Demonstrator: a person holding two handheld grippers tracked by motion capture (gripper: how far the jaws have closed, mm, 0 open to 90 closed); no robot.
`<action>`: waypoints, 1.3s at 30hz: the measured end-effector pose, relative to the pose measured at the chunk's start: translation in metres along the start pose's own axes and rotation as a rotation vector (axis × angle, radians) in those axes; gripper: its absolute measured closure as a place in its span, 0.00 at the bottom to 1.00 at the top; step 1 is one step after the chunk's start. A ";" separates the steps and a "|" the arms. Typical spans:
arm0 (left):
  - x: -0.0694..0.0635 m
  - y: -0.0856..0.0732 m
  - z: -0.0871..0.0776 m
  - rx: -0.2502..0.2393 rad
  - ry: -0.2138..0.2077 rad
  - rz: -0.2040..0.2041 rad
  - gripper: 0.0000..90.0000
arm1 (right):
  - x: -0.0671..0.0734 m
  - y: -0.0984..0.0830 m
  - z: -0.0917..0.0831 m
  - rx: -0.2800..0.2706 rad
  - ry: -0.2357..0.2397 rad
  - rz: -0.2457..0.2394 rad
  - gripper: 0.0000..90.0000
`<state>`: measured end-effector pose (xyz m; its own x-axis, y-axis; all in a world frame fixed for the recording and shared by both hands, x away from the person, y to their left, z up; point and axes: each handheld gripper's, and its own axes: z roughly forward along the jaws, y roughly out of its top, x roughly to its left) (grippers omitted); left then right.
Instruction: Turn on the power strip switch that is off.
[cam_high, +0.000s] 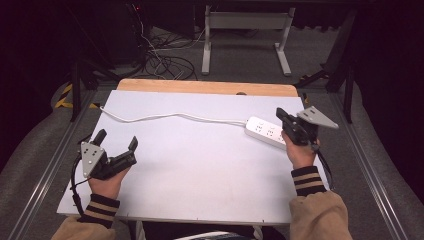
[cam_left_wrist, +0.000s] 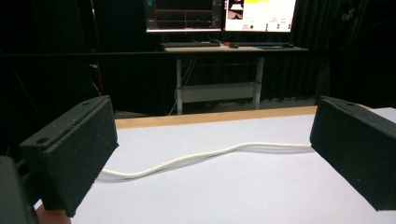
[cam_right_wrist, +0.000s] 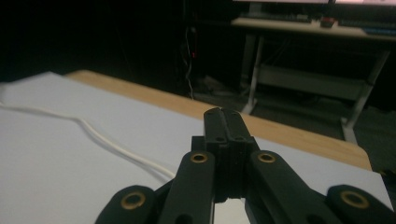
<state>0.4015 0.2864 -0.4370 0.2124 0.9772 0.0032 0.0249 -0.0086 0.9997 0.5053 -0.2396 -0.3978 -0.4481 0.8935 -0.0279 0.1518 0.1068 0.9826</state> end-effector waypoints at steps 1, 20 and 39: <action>0.000 0.000 0.000 -0.002 0.000 0.004 0.01 | 0.001 -0.003 -0.010 -0.036 0.002 0.011 1.00; -0.001 0.002 0.002 -0.009 -0.013 0.003 0.02 | 0.020 -0.048 -0.061 -0.350 -0.050 -0.026 1.00; -0.001 0.001 0.001 -0.023 -0.009 0.008 0.01 | 0.023 -0.053 -0.049 -0.421 -0.120 -0.034 0.02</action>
<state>0.4020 0.2849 -0.4356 0.2215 0.9751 0.0110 0.0007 -0.0115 0.9999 0.4435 -0.2458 -0.4413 -0.3372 0.9396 -0.0586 -0.2454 -0.0276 0.9690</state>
